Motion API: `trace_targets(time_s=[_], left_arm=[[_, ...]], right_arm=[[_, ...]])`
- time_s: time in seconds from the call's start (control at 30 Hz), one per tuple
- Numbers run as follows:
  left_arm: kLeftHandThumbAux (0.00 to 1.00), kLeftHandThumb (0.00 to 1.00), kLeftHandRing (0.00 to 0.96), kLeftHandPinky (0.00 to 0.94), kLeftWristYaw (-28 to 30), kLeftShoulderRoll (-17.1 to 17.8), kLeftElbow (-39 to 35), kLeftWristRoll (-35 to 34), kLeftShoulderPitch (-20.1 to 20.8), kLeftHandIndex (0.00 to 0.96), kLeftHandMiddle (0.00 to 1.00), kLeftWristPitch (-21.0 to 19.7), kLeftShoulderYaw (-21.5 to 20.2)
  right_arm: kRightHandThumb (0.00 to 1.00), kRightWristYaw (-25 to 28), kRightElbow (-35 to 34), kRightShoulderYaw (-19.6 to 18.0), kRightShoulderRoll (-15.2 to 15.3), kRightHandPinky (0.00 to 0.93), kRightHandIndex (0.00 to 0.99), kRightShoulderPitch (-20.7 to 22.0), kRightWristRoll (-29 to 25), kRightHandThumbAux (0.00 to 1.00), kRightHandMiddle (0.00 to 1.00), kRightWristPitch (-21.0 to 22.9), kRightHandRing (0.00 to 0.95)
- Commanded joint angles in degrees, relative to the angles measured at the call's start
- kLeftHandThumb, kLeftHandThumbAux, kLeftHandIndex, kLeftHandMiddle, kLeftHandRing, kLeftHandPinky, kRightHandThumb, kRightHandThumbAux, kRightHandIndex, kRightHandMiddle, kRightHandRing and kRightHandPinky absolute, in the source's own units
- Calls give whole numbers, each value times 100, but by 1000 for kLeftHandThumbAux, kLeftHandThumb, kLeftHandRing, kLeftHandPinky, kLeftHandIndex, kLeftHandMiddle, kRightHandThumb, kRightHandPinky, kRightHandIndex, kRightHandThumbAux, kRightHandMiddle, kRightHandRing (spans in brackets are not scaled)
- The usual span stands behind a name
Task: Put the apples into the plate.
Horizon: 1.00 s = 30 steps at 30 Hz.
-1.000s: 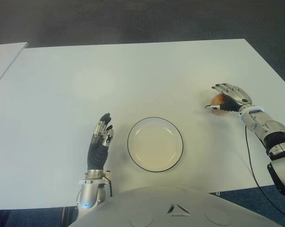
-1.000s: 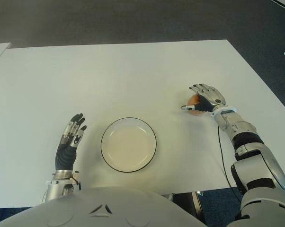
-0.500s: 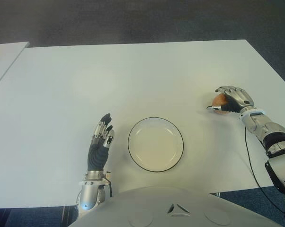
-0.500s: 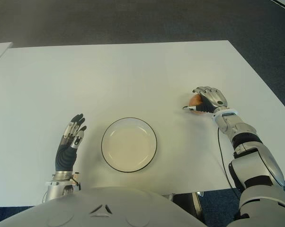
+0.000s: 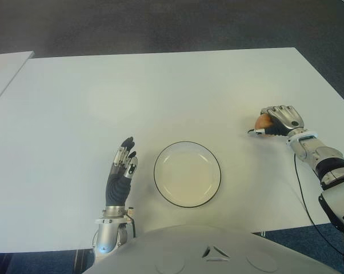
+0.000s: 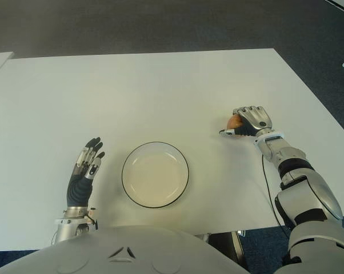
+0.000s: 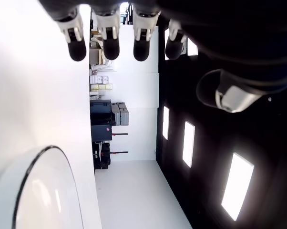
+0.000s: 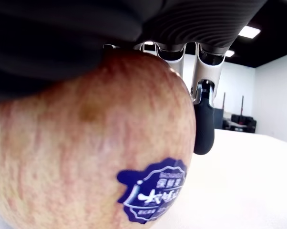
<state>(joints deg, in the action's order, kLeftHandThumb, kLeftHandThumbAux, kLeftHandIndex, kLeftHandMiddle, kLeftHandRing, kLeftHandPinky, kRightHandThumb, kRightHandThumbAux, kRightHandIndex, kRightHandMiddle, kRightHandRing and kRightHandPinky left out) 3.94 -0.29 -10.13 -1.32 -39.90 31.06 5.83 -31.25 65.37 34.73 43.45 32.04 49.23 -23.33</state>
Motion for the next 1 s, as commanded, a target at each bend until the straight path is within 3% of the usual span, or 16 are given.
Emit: trace_targets(time_s=[0.03, 0.2, 0.33, 0.6, 0.83, 1.0], left_arm=[[363, 41, 0, 0, 99, 55, 73, -92, -21, 0, 0, -71, 58], [355, 45, 0, 0, 52, 34, -11, -55, -60, 0, 0, -150, 76], [348, 54, 0, 0, 9, 16, -55, -6, -80, 0, 0, -224, 77], [336, 68, 0, 0, 5, -2, -122, -3, -104, 0, 0, -260, 110], [335, 66, 0, 0, -35, -2, -129, 85, -97, 0, 0, -249, 124], [357, 57, 0, 0, -49, -17, -88, 90, -82, 0, 0, -201, 122]], right_arm=[[842, 667, 211, 92, -305, 722, 415, -458, -51, 676, 524, 247, 725], [849, 761, 167, 18, -335, 715, 407, -476, -219, 677, 519, 291, 756], [851, 880, 168, -67, -357, 628, 404, -471, -373, 678, 521, 253, 771], [851, 881, 175, -123, -319, 251, 398, -455, -514, 679, 528, 96, 755], [851, 864, 202, -191, -329, 159, 397, -464, -639, 679, 526, 56, 743], [851, 828, 153, -226, -283, 172, 396, -455, -664, 679, 524, -66, 740]])
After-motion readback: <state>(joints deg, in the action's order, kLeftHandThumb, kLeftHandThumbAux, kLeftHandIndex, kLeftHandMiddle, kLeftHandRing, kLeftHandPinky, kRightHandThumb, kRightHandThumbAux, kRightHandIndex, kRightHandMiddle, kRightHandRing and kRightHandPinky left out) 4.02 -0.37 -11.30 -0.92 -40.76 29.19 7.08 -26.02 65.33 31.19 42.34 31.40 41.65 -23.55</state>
